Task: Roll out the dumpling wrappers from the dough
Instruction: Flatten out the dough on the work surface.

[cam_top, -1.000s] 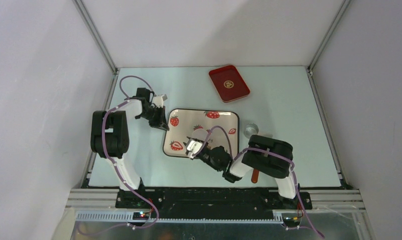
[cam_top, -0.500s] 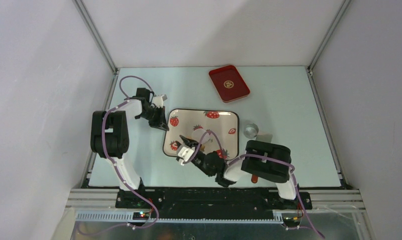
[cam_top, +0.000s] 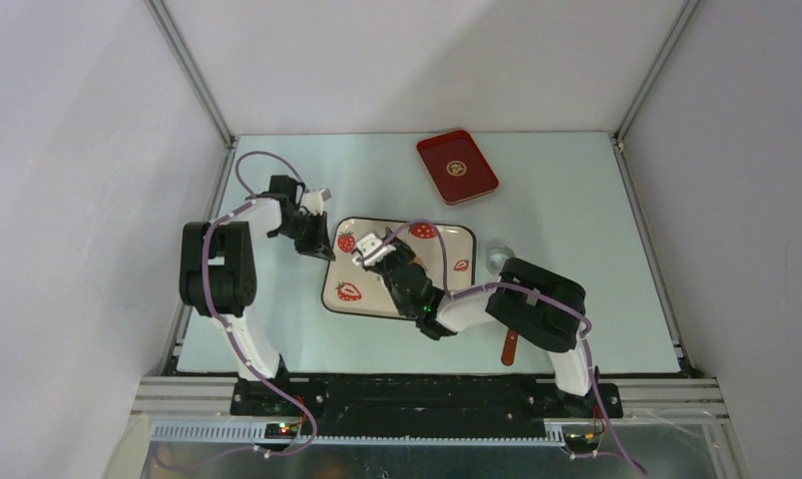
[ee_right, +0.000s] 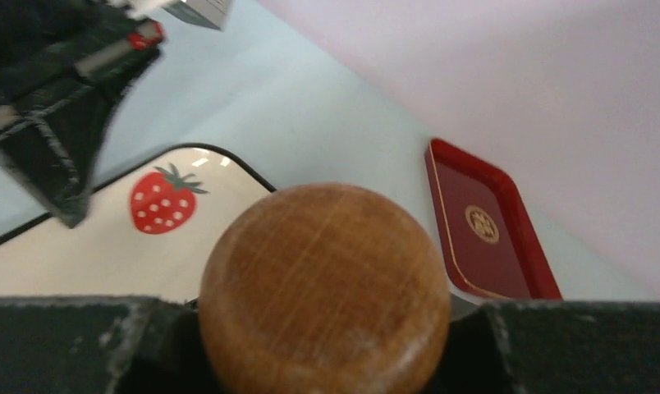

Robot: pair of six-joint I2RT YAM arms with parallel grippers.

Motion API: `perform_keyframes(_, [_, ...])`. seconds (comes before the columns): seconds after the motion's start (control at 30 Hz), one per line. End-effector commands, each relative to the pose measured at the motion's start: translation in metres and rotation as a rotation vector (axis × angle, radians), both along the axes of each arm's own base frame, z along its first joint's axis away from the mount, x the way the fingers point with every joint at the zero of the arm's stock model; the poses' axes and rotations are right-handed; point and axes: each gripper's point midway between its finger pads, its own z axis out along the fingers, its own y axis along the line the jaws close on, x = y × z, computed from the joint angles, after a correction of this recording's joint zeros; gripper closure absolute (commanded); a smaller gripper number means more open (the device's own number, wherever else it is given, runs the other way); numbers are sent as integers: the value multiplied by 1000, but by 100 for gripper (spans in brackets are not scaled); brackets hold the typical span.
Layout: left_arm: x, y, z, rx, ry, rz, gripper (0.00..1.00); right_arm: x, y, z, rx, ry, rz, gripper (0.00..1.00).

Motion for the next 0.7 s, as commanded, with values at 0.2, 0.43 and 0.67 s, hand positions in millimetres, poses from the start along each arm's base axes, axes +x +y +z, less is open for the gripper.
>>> perform_keyframes(0.2, [8, 12, 16, -5, -63, 7, 100, 25, -14, -1, 87, 381, -255, 100])
perform_keyframes(0.43, [7, 11, 17, -10, -63, 7, 100, 17, -8, -15, 115, 353, -338, 100])
perform_keyframes(0.67, [6, 10, 18, -14, -66, 4, 100, 4, 2, -39, 86, 310, -375, 100])
